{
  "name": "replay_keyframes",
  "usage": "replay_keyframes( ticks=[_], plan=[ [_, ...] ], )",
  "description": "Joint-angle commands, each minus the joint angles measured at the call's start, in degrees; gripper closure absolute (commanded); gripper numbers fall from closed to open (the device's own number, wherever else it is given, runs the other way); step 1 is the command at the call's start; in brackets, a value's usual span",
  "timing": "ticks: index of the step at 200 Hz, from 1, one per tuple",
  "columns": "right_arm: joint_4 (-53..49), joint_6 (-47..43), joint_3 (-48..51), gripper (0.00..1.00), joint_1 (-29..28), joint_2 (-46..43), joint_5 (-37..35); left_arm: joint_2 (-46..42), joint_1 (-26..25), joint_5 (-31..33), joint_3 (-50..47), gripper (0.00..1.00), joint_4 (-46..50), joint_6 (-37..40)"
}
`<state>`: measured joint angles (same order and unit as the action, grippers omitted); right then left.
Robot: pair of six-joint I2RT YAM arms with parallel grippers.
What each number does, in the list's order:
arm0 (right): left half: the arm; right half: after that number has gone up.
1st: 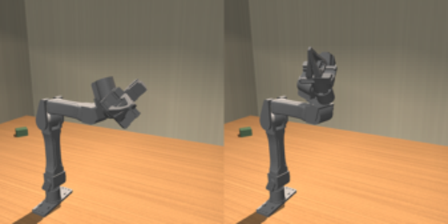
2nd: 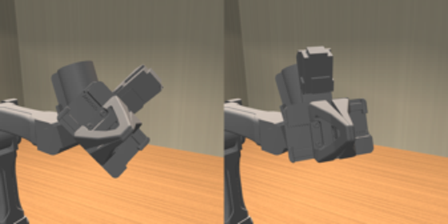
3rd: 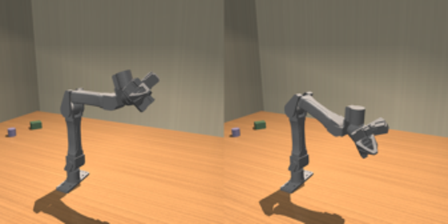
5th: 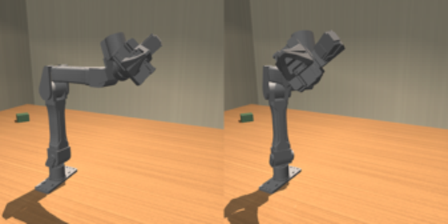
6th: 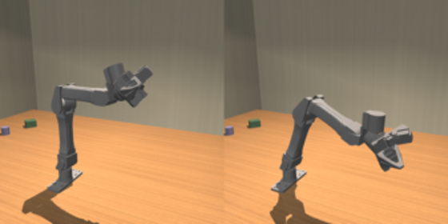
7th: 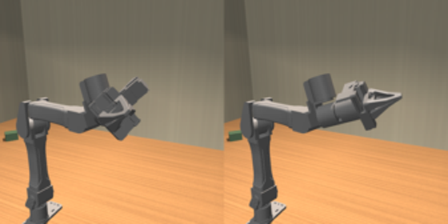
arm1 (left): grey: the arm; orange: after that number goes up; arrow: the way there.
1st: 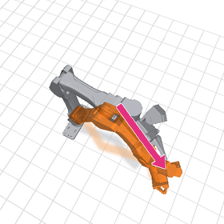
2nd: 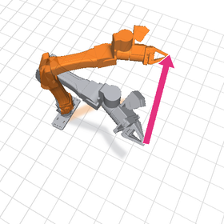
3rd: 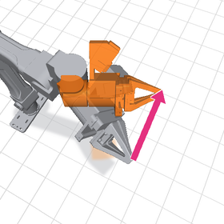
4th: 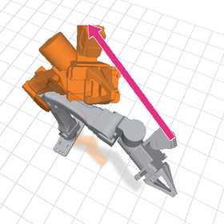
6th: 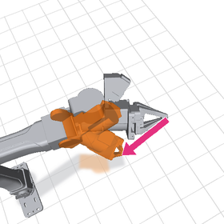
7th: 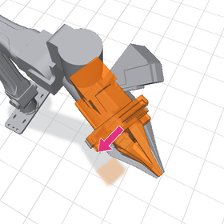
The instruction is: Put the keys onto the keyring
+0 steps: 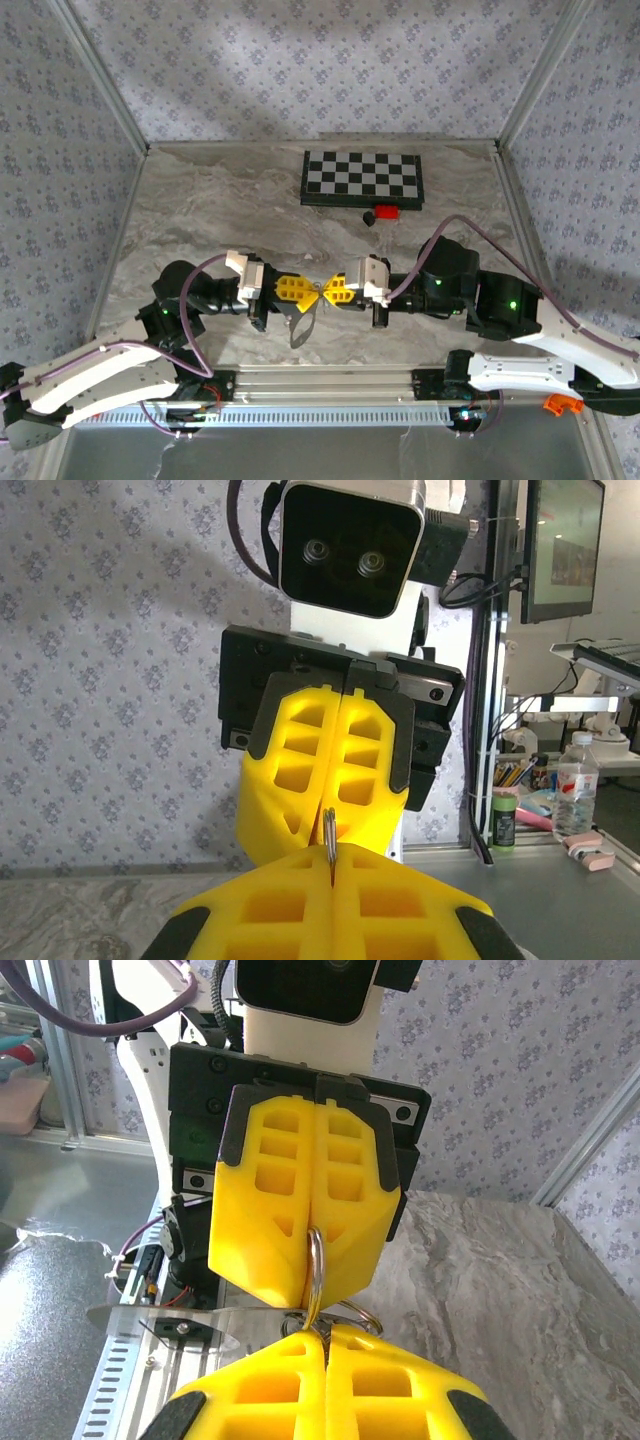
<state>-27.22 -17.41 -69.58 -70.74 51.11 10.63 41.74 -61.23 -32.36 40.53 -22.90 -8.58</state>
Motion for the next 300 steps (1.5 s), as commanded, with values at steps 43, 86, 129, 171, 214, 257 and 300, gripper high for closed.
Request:
replay_keyframes(
  ticks=[43,86,129,171,214,257,300],
  plan=[
    [1.2,-0.9,0.4,0.84,0.4,-1.0,1.2,-0.7,-0.2,-0.1,2.1,1.00,-3.2,0.2],
    [4.5,0.5,5.3,0.64,0.6,-5.2,-0.2,-1.8,-0.2,3.1,2.0,1.00,-1.7,1.3],
    [6.2,2.2,7.7,0.63,0.5,-5.7,-1.1,-2.1,-0.2,4.9,1.6,1.00,-1.5,1.8],
    [8.6,2.9,9.6,0.63,0.5,-6.1,-1.2,-2.1,-0.2,5.0,1.3,1.00,-1.7,1.6],
    [11.4,3.9,10.8,0.66,0.8,-4.5,2.3,-2.1,-0.2,5.4,1.2,1.00,-1.2,1.9],
    [13.3,4.9,11.7,0.66,1.1,-4.2,2.5,-2.3,-0.2,5.2,0.9,1.00,-1.4,1.7],
    [14.1,5.0,11.9,0.74,1.3,-4.3,1.0,-2.5,-0.2,5.3,0.6,1.00,-1.1,1.7]
  ],
)
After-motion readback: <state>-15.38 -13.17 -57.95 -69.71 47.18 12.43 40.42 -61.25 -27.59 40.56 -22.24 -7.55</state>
